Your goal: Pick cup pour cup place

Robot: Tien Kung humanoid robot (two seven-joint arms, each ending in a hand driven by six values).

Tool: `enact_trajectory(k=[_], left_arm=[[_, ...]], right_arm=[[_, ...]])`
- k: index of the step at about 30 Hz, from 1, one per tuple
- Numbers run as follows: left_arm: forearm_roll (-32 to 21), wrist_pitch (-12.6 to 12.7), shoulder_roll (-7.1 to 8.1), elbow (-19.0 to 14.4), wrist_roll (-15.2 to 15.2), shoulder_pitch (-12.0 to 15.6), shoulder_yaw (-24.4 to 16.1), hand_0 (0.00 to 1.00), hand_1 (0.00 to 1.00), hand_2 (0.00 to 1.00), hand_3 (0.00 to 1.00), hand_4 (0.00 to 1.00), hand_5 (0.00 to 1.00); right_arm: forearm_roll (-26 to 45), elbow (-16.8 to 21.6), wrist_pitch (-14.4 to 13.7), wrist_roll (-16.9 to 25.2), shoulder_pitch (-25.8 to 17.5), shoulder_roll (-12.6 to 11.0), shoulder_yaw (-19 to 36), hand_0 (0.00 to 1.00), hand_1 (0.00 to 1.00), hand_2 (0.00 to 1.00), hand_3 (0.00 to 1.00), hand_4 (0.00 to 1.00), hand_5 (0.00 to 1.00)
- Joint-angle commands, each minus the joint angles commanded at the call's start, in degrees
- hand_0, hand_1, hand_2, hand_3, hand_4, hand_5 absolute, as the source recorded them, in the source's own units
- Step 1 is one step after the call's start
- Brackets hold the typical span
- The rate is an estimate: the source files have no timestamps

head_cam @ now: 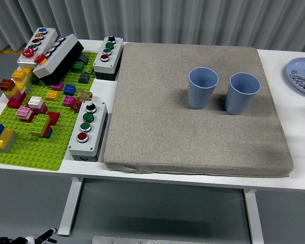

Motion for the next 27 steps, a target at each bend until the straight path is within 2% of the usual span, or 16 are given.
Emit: enact_trajectory(k=[7, 27], left_arm=[[0.14, 0.02, -0.04, 0.0, -0.01, 0.67, -0.18, 0.851, 0.869, 0.884, 0.77, 0.594, 0.998], [0.12, -0.11, -0.2, 0.0, 0.07, 0.41, -0.85, 0.851, 0.868, 0.883, 0.774, 0.594, 0.998]], right_arm=[[-0.48, 0.2, 0.17, -0.33, -0.47, 0.32, -0.35, 0.874, 0.727, 0.688, 0.714, 0.73, 0.998], [-0.95, 0.41, 0.4, -0.8, 0.08, 0.54, 0.21, 0.882, 0.731, 0.693, 0.718, 0.727, 0.998]])
